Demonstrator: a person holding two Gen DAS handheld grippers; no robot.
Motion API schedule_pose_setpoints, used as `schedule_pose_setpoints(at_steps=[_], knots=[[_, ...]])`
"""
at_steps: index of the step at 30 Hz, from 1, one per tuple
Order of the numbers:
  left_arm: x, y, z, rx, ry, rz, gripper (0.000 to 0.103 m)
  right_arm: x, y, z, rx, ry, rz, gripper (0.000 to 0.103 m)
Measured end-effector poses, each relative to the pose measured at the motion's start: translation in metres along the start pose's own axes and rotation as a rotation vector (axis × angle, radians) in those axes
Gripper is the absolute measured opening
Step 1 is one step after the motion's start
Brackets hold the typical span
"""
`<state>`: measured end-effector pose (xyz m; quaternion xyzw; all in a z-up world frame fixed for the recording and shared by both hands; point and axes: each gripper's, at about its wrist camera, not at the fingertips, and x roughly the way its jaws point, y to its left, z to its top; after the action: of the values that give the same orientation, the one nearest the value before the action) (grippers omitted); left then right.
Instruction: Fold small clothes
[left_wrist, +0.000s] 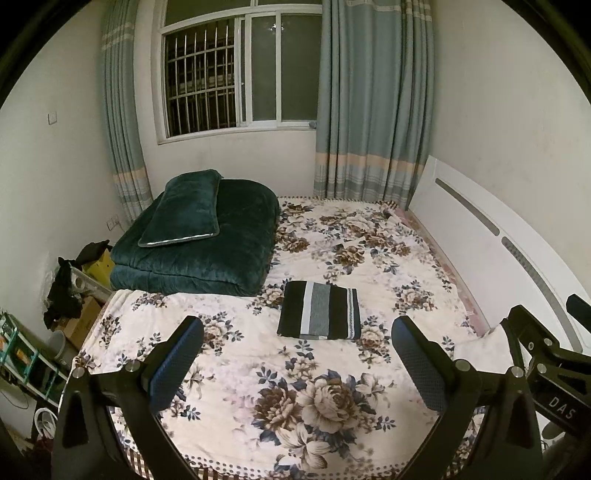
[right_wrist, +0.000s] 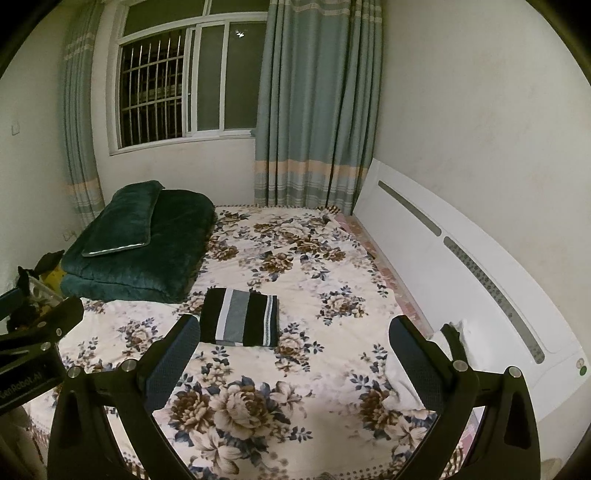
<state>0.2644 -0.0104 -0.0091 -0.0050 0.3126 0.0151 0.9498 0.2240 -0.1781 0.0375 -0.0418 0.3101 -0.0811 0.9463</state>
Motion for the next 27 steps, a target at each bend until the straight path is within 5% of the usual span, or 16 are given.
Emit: schedule_pose_setpoints(at_steps=[27], knots=[[-0.001,0.001,0.003,-0.003,-0.005,0.004,0.103,0.002,0.012,0.007,-0.001,0.0,0.019,0.103]])
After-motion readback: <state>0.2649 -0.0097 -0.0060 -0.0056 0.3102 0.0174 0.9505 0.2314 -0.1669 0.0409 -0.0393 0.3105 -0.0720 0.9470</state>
